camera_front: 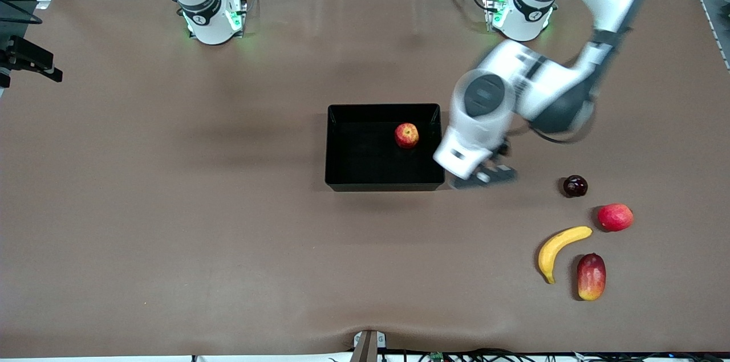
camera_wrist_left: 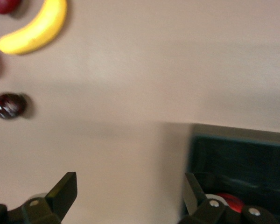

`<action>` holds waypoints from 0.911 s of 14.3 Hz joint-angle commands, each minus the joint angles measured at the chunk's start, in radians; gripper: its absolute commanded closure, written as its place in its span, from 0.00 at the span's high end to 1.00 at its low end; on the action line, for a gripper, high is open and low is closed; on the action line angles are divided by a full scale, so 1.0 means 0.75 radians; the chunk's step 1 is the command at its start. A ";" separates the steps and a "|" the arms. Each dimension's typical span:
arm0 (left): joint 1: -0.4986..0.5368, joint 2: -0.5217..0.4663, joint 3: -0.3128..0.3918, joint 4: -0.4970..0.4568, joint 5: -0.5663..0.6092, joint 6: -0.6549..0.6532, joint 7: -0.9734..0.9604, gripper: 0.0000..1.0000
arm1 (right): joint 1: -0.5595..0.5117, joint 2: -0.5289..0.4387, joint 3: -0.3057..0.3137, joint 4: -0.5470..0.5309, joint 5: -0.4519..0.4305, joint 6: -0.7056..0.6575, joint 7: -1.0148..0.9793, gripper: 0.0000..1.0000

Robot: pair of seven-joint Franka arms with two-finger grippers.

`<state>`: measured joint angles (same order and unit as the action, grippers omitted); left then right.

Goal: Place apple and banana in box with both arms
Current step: 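Move the left gripper back over the yellow banana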

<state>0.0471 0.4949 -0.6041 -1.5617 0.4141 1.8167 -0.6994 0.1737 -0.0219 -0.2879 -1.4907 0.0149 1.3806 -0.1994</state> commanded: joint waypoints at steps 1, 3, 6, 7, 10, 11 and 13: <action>0.094 0.078 -0.015 0.059 0.031 0.048 0.252 1.00 | -0.139 -0.016 0.099 -0.007 -0.002 -0.014 0.012 1.00; 0.156 0.123 0.016 0.072 0.118 0.101 0.441 1.00 | -0.207 -0.020 0.230 -0.007 -0.018 -0.014 0.012 1.00; 0.286 0.223 0.018 0.074 0.198 0.232 0.709 1.00 | -0.207 -0.022 0.230 -0.007 -0.016 -0.014 0.018 1.00; 0.323 0.258 0.018 0.072 0.199 0.297 0.801 1.00 | -0.211 -0.018 0.226 -0.005 -0.016 -0.016 0.020 1.00; 0.389 0.356 0.059 0.076 0.197 0.473 1.089 1.00 | -0.207 -0.022 0.230 0.004 -0.018 -0.016 0.031 1.00; 0.385 0.371 0.095 0.076 0.197 0.524 1.173 1.00 | -0.207 -0.026 0.230 0.004 -0.016 -0.020 0.055 1.00; 0.375 0.414 0.157 0.076 0.197 0.627 1.349 1.00 | -0.207 -0.032 0.232 0.002 -0.016 -0.035 0.198 1.00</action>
<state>0.3450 0.7769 -0.5129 -1.5272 0.5400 2.2365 0.2127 0.0370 -0.0237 -0.1355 -1.4871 0.0141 1.3717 -0.1374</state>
